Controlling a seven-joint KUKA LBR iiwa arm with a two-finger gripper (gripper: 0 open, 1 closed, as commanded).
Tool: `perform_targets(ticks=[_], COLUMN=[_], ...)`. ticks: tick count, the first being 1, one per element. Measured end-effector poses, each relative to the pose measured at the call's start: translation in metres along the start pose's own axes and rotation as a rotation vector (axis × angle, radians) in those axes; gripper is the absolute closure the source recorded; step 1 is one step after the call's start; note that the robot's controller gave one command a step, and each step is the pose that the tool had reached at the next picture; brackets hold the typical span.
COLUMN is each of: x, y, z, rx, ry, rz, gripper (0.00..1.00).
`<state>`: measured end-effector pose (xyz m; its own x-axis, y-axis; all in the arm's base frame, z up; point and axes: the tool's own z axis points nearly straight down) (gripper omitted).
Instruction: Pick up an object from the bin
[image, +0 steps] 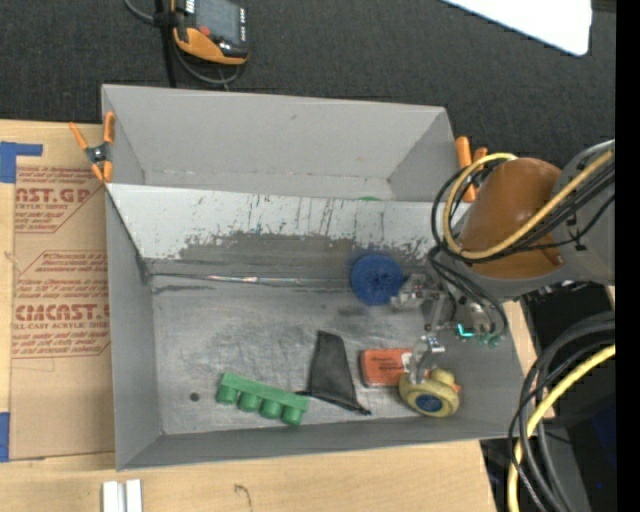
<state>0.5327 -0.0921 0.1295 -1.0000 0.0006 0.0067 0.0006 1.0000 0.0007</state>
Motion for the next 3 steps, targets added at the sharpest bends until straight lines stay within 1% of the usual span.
perform_targets(ticks=[1, 2, 3], x=[-0.002, -0.007, -0.007], y=[0.0, 0.019, 0.019], z=[-0.004, 0.054, 0.054], rx=[0.001, 0.002, 0.002], ry=[-0.007, 0.02, 0.02], rz=[-0.001, -0.417, -0.417], gripper=[0.0, 1.0, 1.0])
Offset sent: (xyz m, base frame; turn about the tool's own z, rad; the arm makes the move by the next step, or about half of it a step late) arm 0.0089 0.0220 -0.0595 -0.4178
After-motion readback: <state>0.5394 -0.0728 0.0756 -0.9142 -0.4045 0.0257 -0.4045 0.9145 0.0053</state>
